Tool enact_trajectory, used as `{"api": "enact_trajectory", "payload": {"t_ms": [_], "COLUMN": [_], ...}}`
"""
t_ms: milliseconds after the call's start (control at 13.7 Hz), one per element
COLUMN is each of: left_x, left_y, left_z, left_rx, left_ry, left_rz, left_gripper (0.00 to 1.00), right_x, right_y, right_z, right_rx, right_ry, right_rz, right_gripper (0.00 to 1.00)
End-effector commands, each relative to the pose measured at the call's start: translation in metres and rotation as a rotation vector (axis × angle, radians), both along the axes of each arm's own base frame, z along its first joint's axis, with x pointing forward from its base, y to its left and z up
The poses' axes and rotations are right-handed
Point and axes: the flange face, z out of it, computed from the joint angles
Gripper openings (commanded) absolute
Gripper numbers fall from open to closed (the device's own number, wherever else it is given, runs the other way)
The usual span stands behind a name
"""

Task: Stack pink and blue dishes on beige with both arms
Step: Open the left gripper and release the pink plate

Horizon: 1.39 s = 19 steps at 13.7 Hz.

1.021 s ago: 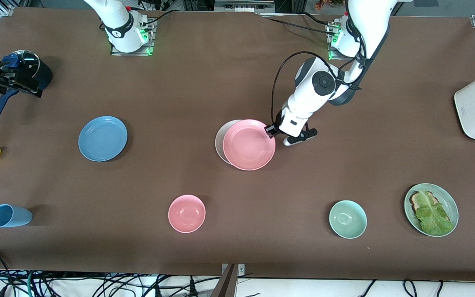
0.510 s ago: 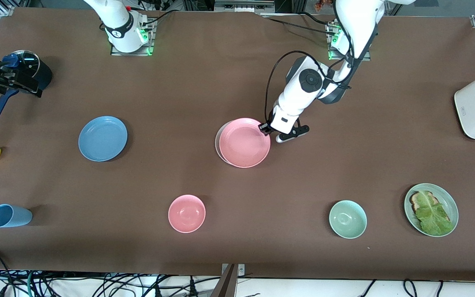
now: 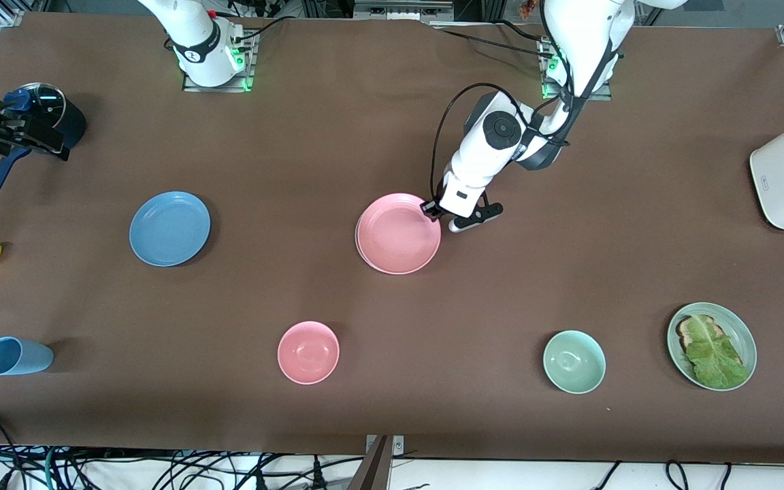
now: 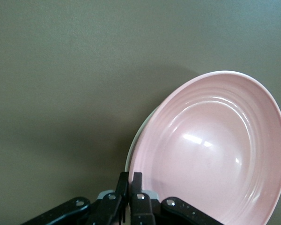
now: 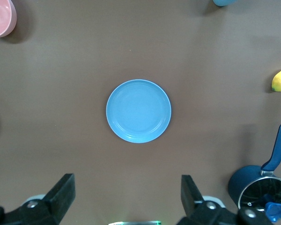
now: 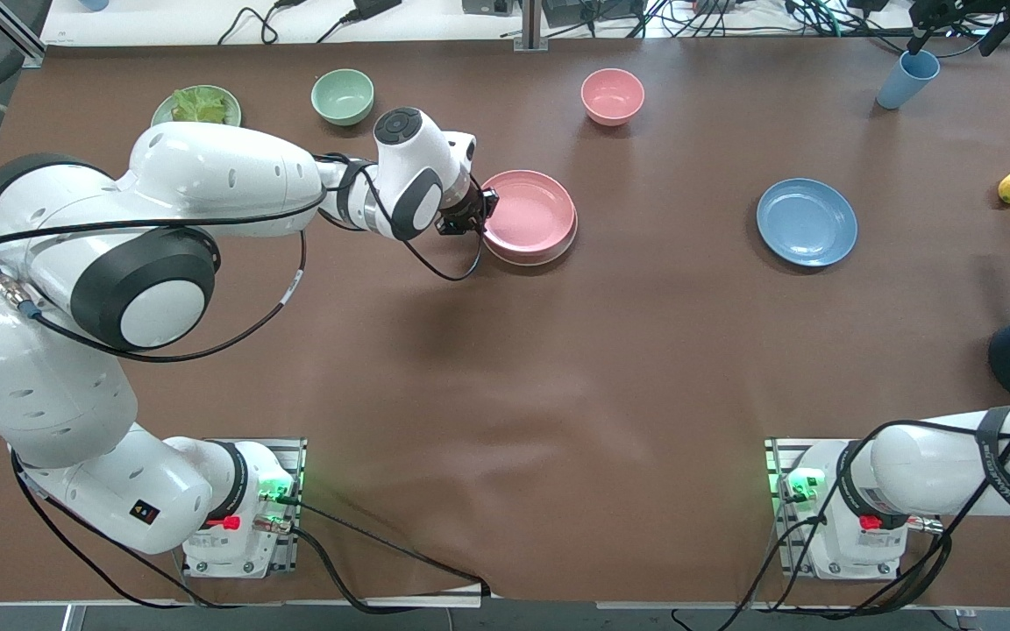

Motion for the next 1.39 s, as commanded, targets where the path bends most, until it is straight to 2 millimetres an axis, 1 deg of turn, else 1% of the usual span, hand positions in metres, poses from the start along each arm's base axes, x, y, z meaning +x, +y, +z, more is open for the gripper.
{"api": "enact_trajectory", "payload": {"t_ms": [0,146,219,292,365,510,729,802,875,948,1021,1094,1167,1240,1312], "left_x": [0.005,0.005,0.001,0.002,0.001,0.006,0.010,0.011,0.012,0.016,0.022,0.027,0.031,0.039,0.044], "left_y": [-0.004,-0.004,-0.008,-0.007,-0.012,-0.013,-0.009,-0.009,-0.007,-0.004,0.005,0.014,0.026,0.040,0.055], "left_z": [0.001,-0.002,-0.005,-0.009,-0.008,-0.007,-0.004,-0.004,-0.003,0.001,0.008,0.017,0.024,0.037,0.045], "left_rx": [0.008,0.010,0.014,0.022,0.023,0.023,0.025,0.026,0.026,0.027,0.036,0.054,0.078,0.095,0.113], "left_ry": [-0.021,-0.017,-0.012,-0.011,-0.016,-0.021,-0.029,-0.031,-0.033,-0.042,-0.054,-0.054,-0.031,-0.025,-0.008], "left_rz": [0.006,0.007,-0.002,0.002,0.006,0.027,0.027,0.024,0.026,0.028,0.007,-0.046,-0.090,-0.117,-0.156], "left_gripper": [0.00,0.00,0.00,0.00,0.00,0.02,0.44,0.66,0.82,0.90,0.96,0.98,0.98,0.99,0.99], "right_x": [-0.003,-0.003,-0.003,-0.003,-0.005,-0.006,-0.006,-0.006,-0.006,-0.006,-0.006,-0.006,-0.004,-0.001,0.000], "right_y": [-0.001,-0.001,-0.001,-0.001,-0.001,-0.003,-0.004,-0.004,-0.004,-0.004,-0.004,-0.004,-0.003,-0.002,-0.002], "right_z": [0.003,0.003,0.003,0.003,0.002,0.001,0.001,0.001,0.001,0.001,0.001,0.001,-0.002,-0.008,-0.015], "right_rx": [-0.001,-0.001,-0.001,-0.001,0.000,0.000,0.000,0.000,0.000,0.000,0.000,0.000,-0.019,-0.037,-0.034], "right_ry": [0.005,0.005,0.005,0.005,0.020,0.031,0.031,0.029,0.029,0.029,0.029,0.031,0.036,0.052,0.065], "right_rz": [0.012,0.012,0.010,0.012,0.010,0.005,0.003,0.003,0.003,0.003,0.003,0.002,0.002,0.000,-0.003], "right_gripper": [1.00,1.00,1.00,1.00,1.00,1.00,1.00,1.00,1.00,1.00,1.00,1.00,1.00,1.00,1.00]}}
